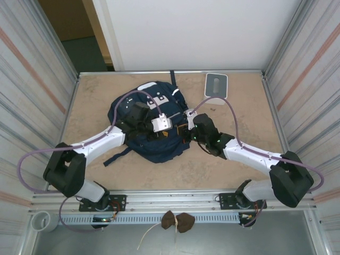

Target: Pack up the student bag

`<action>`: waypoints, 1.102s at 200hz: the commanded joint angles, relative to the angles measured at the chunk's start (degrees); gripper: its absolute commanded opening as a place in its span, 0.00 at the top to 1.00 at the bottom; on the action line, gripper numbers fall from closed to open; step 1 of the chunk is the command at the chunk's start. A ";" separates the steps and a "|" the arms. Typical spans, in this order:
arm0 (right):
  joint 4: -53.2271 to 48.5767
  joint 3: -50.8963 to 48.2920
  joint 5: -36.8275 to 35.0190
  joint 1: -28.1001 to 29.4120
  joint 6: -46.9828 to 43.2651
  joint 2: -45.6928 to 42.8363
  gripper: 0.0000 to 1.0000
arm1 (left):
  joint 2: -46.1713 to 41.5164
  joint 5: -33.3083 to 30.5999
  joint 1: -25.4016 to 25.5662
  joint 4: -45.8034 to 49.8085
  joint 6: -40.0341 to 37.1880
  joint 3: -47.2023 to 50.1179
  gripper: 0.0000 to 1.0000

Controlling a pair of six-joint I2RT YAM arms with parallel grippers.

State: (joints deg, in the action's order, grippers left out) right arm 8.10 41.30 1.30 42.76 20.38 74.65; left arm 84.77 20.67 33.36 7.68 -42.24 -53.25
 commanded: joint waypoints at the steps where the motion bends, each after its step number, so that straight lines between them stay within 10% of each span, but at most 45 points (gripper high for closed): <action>1: 1.11 -0.59 -1.13 0.39 0.48 -2.76 1.00 | -0.40 1.58 -1.84 2.43 -2.09 -1.86 0.72; 29: -1.25 -1.15 -5.22 -0.39 -3.01 -1.72 1.00 | -5.79 10.86 -6.41 2.46 -5.01 1.39 0.97; 67: 1.14 -2.46 -2.58 -3.64 -3.94 -0.06 1.00 | -11.64 19.59 -12.36 -4.14 -5.30 8.64 0.97; 125: 6.40 -1.93 12.89 -3.02 -4.74 5.90 1.00 | -9.57 22.10 -13.40 -4.22 -4.34 7.99 0.99; 220: 10.20 -3.92 17.03 -4.08 -5.79 9.53 0.84 | -9.98 22.56 -13.96 -3.63 -4.26 7.56 0.99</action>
State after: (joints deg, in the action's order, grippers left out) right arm 17.41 38.72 15.55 38.59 15.75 82.81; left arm 75.96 39.64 19.88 7.57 -46.52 -44.34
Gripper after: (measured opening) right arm 0.153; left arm 0.098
